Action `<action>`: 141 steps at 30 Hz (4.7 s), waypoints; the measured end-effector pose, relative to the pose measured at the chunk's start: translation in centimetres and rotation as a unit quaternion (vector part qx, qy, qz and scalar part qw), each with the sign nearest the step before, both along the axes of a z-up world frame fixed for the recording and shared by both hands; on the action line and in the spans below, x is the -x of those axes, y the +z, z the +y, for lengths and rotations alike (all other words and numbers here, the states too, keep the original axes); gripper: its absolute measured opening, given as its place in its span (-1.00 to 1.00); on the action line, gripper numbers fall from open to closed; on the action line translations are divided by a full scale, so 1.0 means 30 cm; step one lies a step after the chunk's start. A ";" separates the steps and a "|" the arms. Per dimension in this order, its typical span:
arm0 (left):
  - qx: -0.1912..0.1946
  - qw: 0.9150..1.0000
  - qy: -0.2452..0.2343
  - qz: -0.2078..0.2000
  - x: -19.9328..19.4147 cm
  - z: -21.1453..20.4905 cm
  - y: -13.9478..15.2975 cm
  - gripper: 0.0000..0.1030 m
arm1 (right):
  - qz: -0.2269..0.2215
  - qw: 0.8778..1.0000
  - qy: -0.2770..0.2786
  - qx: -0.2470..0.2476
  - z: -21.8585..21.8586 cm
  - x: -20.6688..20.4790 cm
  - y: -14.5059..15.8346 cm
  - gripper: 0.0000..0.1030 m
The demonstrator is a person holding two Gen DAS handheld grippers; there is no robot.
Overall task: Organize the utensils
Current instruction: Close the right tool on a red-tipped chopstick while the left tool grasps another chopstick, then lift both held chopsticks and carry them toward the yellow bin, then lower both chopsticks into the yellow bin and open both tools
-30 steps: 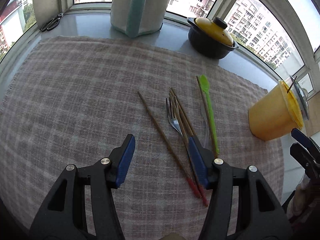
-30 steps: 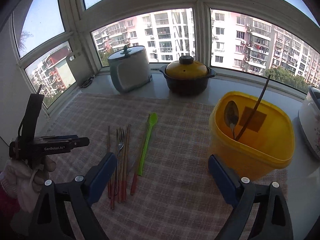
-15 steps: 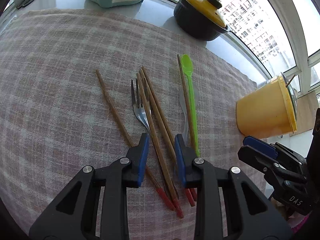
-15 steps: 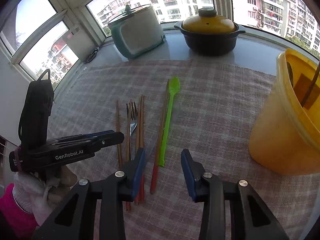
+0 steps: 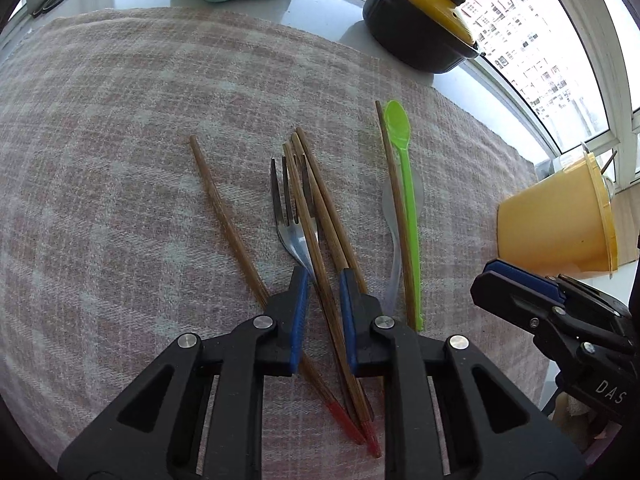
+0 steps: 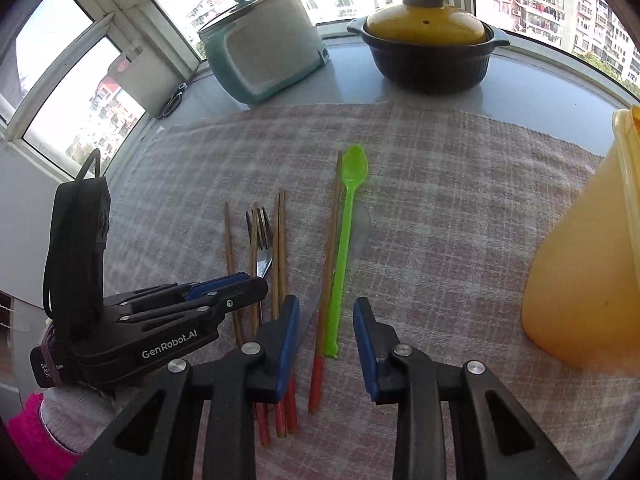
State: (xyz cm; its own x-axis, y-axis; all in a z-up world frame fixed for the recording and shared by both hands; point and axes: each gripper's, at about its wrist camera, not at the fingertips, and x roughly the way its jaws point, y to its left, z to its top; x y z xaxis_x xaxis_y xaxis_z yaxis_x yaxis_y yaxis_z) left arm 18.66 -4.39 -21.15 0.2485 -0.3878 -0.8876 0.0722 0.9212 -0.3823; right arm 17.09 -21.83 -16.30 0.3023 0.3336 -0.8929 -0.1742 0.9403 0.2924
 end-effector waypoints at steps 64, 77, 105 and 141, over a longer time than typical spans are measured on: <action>0.030 0.996 -0.002 -0.081 0.138 0.079 0.215 -0.93 | -0.056 0.998 0.002 0.020 0.026 0.006 0.090 -0.93; 0.032 0.989 -0.019 -0.140 0.184 -0.011 0.360 -0.93 | -0.132 0.991 -0.032 -0.002 -0.112 0.177 0.289 -0.93; 0.115 0.964 -0.062 -0.230 0.159 -0.277 0.681 -0.93 | -0.253 0.956 -0.146 0.024 -0.509 0.321 0.574 -0.93; 0.077 0.968 -0.086 -0.223 -0.017 -0.613 0.636 -0.93 | -0.250 0.948 -0.191 0.041 -0.708 0.067 0.485 -0.93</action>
